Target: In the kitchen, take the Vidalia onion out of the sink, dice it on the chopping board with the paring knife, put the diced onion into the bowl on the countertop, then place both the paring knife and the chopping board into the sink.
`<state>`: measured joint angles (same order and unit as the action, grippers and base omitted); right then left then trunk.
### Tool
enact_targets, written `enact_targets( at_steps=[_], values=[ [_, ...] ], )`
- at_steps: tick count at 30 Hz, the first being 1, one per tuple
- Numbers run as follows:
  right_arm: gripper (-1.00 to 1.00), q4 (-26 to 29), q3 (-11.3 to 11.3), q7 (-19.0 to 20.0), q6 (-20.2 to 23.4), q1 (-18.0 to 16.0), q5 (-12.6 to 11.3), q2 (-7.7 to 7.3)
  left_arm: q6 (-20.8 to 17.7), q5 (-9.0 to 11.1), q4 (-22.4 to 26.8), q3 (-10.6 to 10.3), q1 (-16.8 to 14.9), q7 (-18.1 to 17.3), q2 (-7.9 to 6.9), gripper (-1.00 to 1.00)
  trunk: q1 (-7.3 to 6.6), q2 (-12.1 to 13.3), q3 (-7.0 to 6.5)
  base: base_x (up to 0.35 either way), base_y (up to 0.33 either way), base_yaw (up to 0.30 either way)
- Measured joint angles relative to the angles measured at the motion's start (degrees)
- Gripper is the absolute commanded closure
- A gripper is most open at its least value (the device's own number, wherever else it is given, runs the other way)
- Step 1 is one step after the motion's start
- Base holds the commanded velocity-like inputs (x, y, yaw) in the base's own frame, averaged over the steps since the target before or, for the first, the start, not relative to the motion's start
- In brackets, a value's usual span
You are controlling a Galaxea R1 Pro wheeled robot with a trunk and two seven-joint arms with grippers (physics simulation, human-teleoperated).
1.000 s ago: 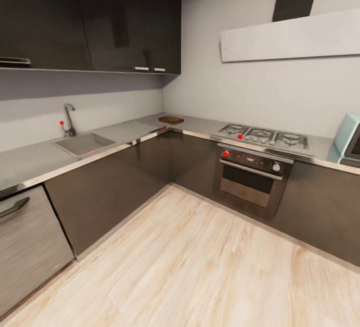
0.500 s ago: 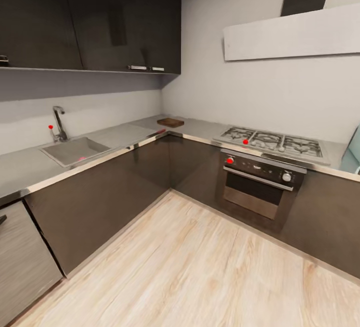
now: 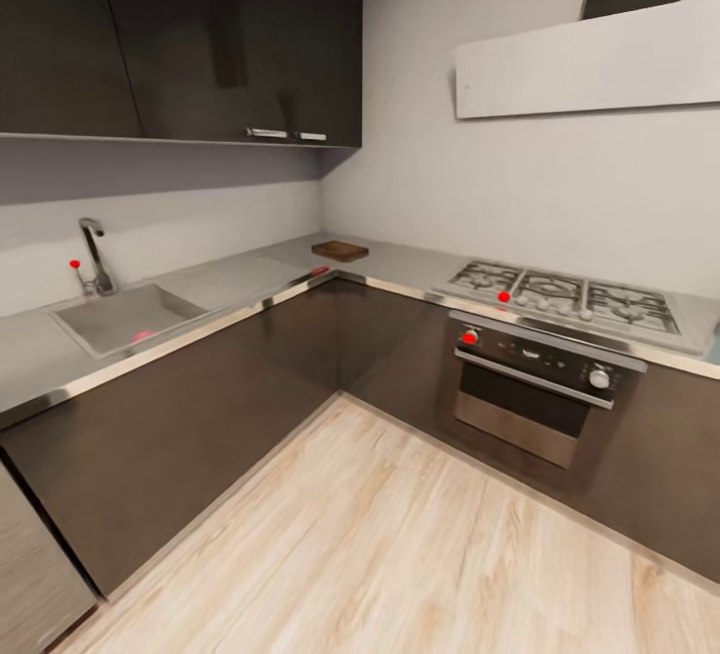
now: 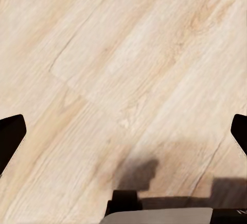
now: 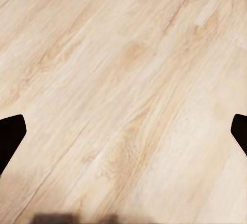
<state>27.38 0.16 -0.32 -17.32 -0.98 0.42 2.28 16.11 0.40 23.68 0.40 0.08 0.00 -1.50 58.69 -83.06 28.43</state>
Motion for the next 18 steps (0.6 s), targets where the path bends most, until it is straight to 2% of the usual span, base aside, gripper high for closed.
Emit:
enact_targets(
  at_steps=[3,13,18],
  values=[
    [-1.0,0.0,0.1,0.0,0.0,0.0,0.0,0.0,0.0,0.0,0.1,0.0,0.0,0.0,0.0,-1.0,0.02,0.0,0.0,0.203,0.0,0.0],
    [-1.0,0.0,0.0,0.0,0.0,0.0,0.1,0.0,0.0,0.0,0.1,0.1,0.0,0.0,0.05,-1.0,0.04,0.0,0.0,0.014,0.0,0.0],
    [-1.0,0.0,0.1,0.0,0.0,0.0,0.1,0.0,0.0,0.1,0.1,0.1,0.0,0.0,0.0,-1.0,-1.06,2.0,-0.89,0.0,0.0,0.0]
  ],
)
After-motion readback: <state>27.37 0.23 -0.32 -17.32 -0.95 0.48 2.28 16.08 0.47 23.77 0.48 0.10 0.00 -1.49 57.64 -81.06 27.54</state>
